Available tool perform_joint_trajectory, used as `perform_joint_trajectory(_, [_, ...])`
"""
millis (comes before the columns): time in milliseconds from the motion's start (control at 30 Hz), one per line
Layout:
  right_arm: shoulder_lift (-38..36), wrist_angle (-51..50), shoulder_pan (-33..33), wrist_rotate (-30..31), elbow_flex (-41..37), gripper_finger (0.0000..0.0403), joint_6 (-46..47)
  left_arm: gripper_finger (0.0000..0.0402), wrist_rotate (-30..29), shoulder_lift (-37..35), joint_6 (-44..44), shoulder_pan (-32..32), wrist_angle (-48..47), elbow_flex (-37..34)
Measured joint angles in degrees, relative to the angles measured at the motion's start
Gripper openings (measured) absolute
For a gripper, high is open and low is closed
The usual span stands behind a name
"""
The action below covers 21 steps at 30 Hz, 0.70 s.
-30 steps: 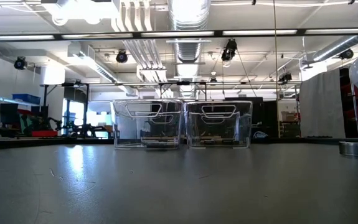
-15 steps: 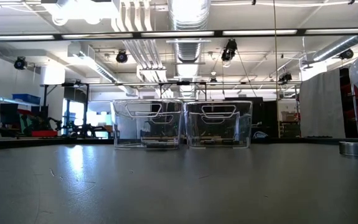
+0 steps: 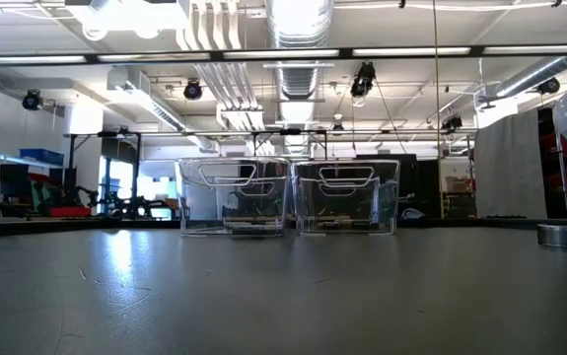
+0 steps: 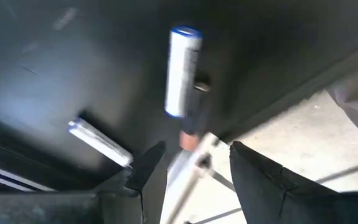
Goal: Sort batteries
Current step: Put the black battery into the right transparent bin
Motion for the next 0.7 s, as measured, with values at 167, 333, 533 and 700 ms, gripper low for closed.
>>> perform_joint_trajectory(167, [0.0, 0.05, 0.0, 0.0, -0.02, 0.0052, 0.6, 0.0152, 0.0, 0.07, -1.13, 0.0, 1.05, -2.63])
perform_joint_trajectory(333, [0.02, 0.05, 0.0, 0.0, -0.02, 0.0052, -0.01, 0.0145, 0.06, -0.03, -1.93, 0.02, 5.02, -4.7])
perform_joint_trajectory(533, [0.02, 0.05, -0.02, 0.0, -0.02, 0.0052, -0.97, 0.0079, 0.31, 1.3, -3.8, 0.02, 6.19, -4.85])
perform_joint_trajectory(700, [0.02, 0.05, -0.02, 0.0, -0.02, 0.0052, -0.92, 0.002, 0.14, 3.49, -3.85, 0.0, 5.52, -3.48])
